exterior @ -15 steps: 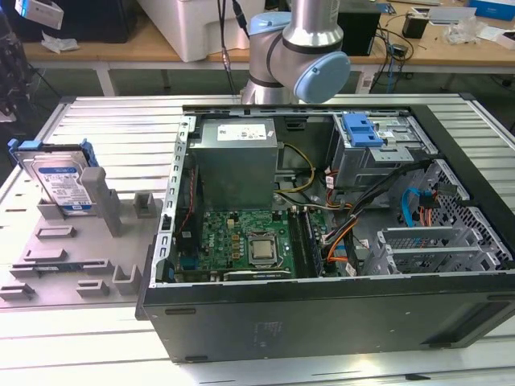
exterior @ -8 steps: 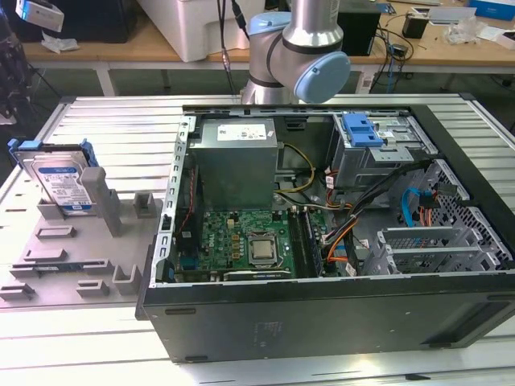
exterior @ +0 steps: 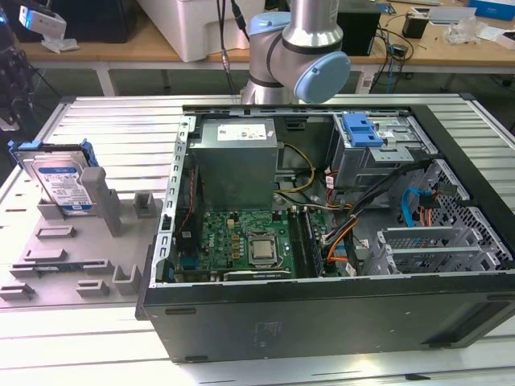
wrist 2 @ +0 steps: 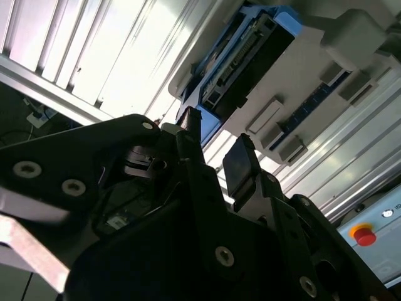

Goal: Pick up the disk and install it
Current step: 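Pick up the disk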

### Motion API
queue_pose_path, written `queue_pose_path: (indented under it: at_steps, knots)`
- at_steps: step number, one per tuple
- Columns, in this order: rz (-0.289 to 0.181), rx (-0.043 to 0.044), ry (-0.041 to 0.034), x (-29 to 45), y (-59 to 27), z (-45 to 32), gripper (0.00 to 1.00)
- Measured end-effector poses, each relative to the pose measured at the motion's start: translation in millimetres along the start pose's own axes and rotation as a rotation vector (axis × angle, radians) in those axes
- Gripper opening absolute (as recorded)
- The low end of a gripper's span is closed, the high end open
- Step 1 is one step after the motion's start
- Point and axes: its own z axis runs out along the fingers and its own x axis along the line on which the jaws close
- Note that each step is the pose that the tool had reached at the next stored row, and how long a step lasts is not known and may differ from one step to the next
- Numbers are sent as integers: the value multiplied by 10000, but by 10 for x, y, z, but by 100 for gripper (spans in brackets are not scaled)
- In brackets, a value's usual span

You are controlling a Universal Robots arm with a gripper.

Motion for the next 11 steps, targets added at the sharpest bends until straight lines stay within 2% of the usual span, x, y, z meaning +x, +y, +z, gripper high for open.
queue_pose_path:
  at_steps: [11]
  knots:
    - [-1, 28, 2, -10, 23, 70, 42]
